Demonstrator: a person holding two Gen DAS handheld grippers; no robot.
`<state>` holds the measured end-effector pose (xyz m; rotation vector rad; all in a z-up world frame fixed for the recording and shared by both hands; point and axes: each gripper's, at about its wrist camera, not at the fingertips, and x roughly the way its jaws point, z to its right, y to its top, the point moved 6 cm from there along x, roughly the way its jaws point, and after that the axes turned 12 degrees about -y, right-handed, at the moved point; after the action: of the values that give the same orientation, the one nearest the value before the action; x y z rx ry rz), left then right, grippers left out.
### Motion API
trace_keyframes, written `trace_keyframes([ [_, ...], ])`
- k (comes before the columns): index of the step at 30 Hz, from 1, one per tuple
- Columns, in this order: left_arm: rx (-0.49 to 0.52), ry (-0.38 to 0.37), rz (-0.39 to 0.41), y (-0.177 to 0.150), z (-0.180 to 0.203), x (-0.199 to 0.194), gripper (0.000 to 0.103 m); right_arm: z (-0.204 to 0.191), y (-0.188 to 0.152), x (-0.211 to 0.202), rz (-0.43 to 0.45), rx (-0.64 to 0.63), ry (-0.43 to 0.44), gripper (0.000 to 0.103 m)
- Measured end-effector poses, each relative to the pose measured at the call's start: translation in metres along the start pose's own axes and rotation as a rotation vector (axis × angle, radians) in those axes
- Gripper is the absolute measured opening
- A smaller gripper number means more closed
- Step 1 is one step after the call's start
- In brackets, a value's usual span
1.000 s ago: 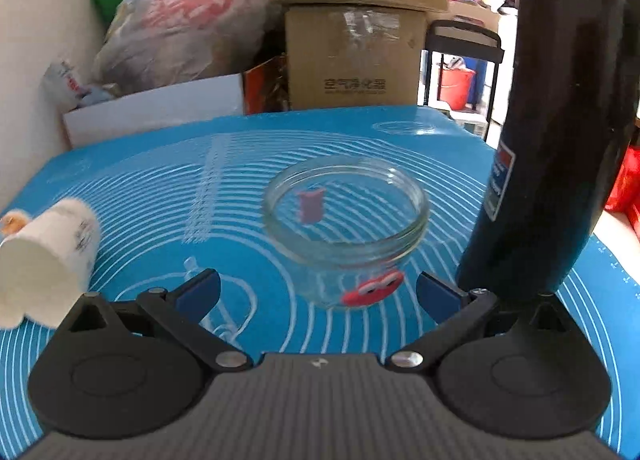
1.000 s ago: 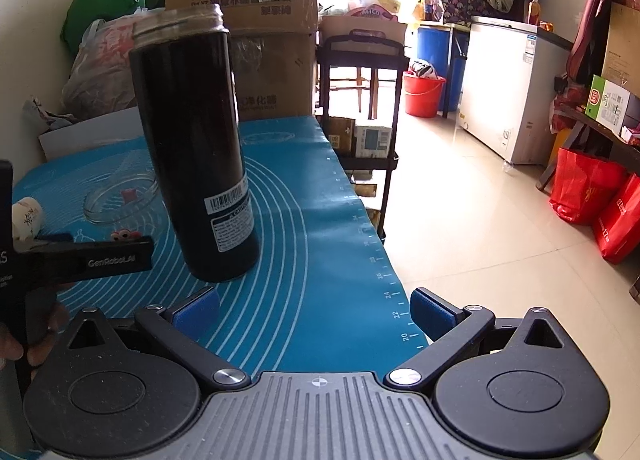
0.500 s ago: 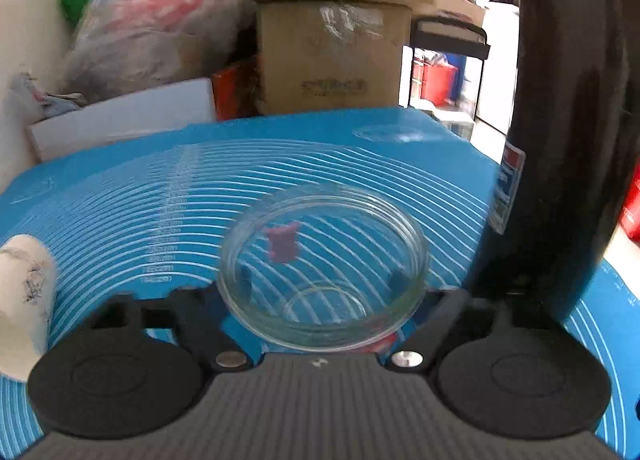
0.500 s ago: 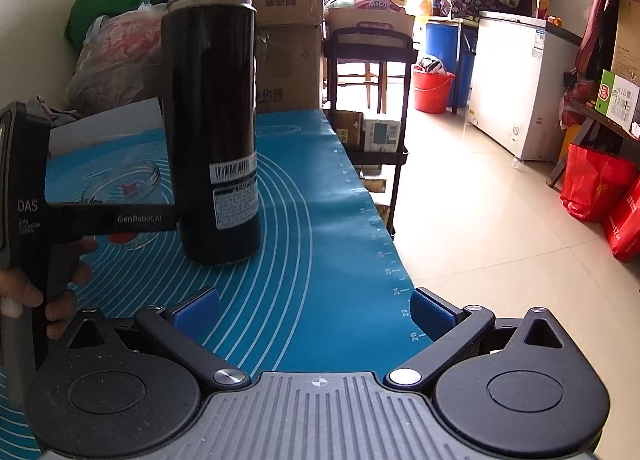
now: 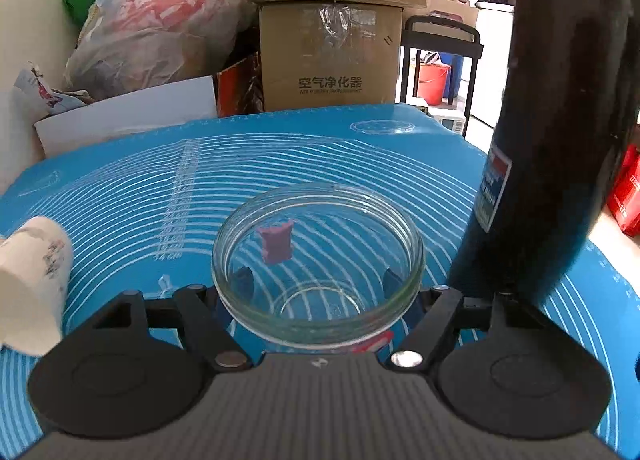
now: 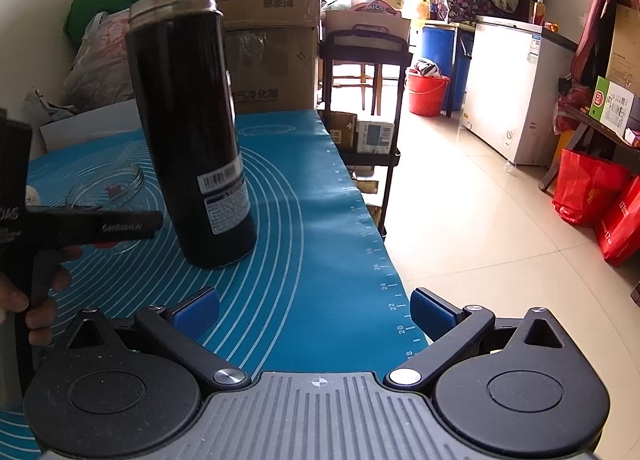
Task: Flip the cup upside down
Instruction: 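Close the right tool's fingers around the glass jar rim and lift it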
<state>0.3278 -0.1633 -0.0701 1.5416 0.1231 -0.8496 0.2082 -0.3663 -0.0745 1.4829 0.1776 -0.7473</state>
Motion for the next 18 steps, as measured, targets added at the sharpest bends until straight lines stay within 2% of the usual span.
trace_keyframes([
  [9, 0.004, -0.034, -0.02, -0.033, 0.012, -0.07, 0.077, -0.008, -0.003, -0.028, 0.01, -0.038, 0.032, 0.103],
  [14, 0.012, -0.005, -0.026, -0.057, 0.016, -0.106, 0.077, -0.015, -0.012, -0.049, 0.018, -0.09, 0.046, 0.103],
  [18, -0.026, 0.015, -0.038, -0.076, 0.009, -0.124, 0.077, -0.026, -0.016, -0.063, 0.025, -0.14, 0.057, 0.103],
])
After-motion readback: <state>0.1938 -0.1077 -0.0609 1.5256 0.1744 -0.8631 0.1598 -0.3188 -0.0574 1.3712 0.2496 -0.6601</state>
